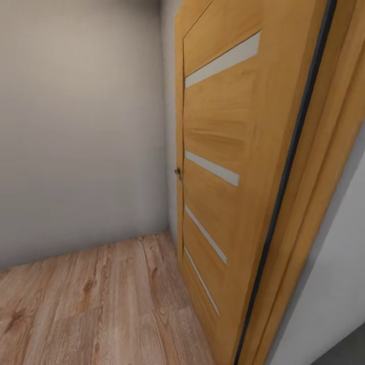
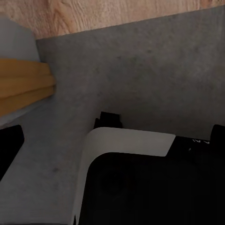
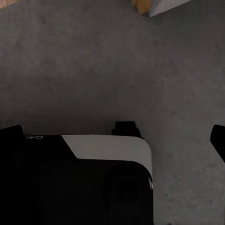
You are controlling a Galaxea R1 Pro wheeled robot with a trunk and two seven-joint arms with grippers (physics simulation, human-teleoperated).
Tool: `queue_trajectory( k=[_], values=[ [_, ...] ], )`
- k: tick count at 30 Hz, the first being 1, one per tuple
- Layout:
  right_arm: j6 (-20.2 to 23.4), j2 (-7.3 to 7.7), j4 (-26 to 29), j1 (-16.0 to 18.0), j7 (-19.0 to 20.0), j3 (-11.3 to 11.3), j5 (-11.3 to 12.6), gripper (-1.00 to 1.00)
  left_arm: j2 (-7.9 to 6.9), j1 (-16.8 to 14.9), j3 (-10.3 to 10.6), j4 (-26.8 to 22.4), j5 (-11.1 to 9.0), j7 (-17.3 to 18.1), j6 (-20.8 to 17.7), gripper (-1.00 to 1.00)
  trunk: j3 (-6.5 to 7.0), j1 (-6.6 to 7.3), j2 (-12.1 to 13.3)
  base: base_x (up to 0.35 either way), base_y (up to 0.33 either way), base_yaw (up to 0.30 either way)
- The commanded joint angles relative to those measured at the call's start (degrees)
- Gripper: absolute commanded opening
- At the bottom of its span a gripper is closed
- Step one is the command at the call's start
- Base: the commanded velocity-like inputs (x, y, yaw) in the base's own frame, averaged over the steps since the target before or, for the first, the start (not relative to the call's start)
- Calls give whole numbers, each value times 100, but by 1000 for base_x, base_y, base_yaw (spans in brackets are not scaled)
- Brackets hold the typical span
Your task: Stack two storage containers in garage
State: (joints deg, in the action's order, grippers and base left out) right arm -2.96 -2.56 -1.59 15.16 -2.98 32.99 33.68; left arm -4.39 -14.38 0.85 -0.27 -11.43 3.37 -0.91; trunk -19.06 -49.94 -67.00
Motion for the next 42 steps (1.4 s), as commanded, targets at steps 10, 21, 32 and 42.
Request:
queue_trajectory(
  k=[10, 21, 32, 42],
  values=[
    [-67, 13, -17, -121, -9, 42, 42, 100, -1, -3, 11, 0, -52, 23, -8, 100, -6, 0, -4, 0, 0, 268],
    [-82, 66, -17, -318, -32, 50, 16, 100, -6, -3, 11, 0, -78, 16, -6, 100, -6, 0, -4, 0, 0, 138],
    [-93, 75, -17, -320, -27, 51, -2, 100, -1, -3, 11, 0, -92, 14, -6, 100, -6, 0, -4, 0, 0, 170],
    [-91, 77, -17, -318, -27, 58, -2, 100, -3, -3, 11, 0, -57, 14, -6, 100, -6, 0, -4, 124, 0, 86]
  ],
)
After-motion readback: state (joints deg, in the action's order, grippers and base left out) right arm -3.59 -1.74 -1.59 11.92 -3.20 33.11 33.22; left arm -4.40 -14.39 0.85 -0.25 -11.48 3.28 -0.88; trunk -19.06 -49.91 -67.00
